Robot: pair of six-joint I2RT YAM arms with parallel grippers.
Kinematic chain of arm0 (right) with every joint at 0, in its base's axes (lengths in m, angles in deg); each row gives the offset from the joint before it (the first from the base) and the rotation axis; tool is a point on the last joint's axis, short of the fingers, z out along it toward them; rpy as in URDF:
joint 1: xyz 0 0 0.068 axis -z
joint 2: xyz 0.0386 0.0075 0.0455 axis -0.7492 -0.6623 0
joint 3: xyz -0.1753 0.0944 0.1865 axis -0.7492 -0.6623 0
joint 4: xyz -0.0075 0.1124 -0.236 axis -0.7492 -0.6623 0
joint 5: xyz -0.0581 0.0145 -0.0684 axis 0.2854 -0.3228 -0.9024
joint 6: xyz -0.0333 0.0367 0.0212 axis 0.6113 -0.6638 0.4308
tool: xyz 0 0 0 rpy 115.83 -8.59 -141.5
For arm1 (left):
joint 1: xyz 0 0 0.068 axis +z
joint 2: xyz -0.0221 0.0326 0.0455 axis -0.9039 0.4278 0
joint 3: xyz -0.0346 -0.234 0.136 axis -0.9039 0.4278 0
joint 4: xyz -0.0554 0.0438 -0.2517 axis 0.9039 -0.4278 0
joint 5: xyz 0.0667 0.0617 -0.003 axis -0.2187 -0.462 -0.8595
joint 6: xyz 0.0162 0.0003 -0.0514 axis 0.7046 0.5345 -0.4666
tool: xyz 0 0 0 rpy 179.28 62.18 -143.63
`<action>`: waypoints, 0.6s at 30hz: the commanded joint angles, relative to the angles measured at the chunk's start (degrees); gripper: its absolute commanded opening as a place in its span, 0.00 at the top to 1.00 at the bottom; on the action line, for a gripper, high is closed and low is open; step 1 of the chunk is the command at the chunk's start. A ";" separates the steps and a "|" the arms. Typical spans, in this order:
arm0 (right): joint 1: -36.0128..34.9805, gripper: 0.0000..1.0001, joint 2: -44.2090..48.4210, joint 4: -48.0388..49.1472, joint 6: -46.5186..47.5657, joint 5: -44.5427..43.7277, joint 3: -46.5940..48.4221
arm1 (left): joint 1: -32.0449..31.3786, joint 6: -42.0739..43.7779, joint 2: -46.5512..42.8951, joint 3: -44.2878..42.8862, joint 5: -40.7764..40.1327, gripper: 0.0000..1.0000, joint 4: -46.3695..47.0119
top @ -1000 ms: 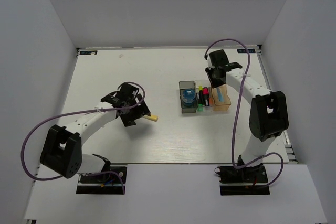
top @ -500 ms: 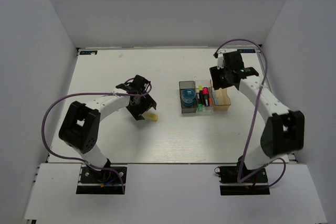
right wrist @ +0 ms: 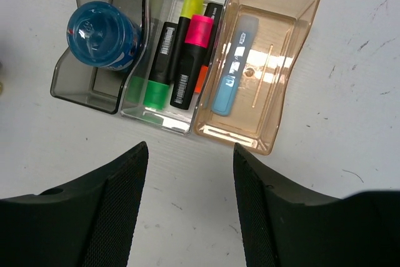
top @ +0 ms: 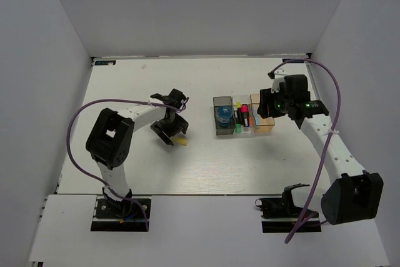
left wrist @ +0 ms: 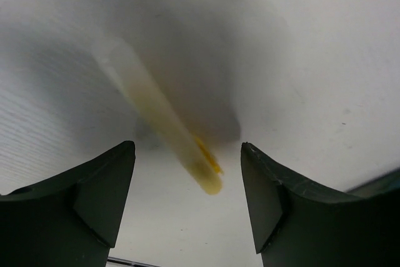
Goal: Sort the stationery into containers
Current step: Grab a piece of stationery with the left arm
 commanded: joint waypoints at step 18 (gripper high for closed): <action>7.52 0.40 6.74 1.39 -3.97 10.66 -2.39 | -1.03 -5.70 4.68 2.15 -3.75 0.74 0.61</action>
